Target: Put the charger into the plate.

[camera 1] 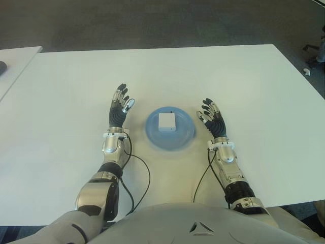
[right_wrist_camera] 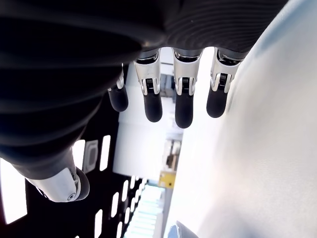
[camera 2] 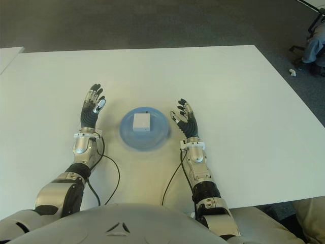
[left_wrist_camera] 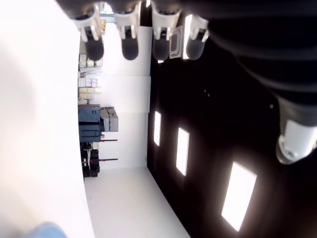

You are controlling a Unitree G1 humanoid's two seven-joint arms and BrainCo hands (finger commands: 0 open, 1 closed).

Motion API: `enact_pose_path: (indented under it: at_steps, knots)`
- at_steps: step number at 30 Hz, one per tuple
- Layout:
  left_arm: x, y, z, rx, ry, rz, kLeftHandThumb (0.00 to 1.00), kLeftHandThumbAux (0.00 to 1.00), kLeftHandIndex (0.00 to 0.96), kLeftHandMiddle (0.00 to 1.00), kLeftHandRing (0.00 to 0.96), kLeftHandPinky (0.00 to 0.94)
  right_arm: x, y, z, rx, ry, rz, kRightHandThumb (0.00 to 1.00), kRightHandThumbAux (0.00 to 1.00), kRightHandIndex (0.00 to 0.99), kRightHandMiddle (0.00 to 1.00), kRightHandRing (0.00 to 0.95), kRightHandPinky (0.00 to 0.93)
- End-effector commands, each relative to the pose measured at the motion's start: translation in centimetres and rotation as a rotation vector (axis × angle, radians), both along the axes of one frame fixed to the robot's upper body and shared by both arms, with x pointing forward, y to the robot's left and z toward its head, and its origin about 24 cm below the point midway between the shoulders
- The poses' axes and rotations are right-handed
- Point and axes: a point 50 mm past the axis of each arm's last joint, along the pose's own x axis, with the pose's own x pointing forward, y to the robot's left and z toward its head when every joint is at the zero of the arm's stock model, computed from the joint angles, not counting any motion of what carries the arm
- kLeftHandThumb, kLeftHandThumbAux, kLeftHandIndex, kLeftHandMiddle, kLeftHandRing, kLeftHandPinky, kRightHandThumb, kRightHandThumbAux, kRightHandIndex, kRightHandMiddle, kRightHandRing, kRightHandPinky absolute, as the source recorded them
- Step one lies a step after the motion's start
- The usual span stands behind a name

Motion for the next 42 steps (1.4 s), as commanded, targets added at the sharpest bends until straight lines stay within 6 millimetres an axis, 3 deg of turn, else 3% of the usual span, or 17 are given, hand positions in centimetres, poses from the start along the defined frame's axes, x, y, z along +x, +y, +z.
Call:
enact_pose_path:
  at_steps: [1, 13, 33, 42]
  knots:
    - [-6.3, 0.9, -5.4, 0.029, 0.269, 0.039, 0.03, 0.471, 0.0, 0.0, 0.0, 0.0, -9.2, -0.8, -9.1, -0.005, 0.547, -0.061, 0.0, 0.6, 0.1, 0.159, 0.16, 0.174]
    - [-10.1, 1.1, -7.2, 0.123, 0.385, 0.041, 0.062, 0.452, 0.0, 0.0, 0.0, 0.0, -9.2, -0.9, -9.0, -0.015, 0.542, -0.055, 0.0, 0.587, 0.104, 0.161, 0.164, 0.18]
    - [-13.4, 2.0, -8.5, 0.216, 0.511, 0.03, 0.057, 0.431, 0.0, 0.0, 0.0, 0.0, -9.2, -1.1, -9.0, -0.027, 0.542, -0.051, 0.0, 0.6, 0.1, 0.152, 0.156, 0.177]
    - [-15.4, 1.1, -9.2, 0.178, 0.559, 0.028, 0.077, 0.446, 0.0, 0.0, 0.0, 0.0, -9.2, -1.1, -9.0, -0.028, 0.542, -0.061, 0.0, 0.6, 0.098, 0.143, 0.146, 0.16]
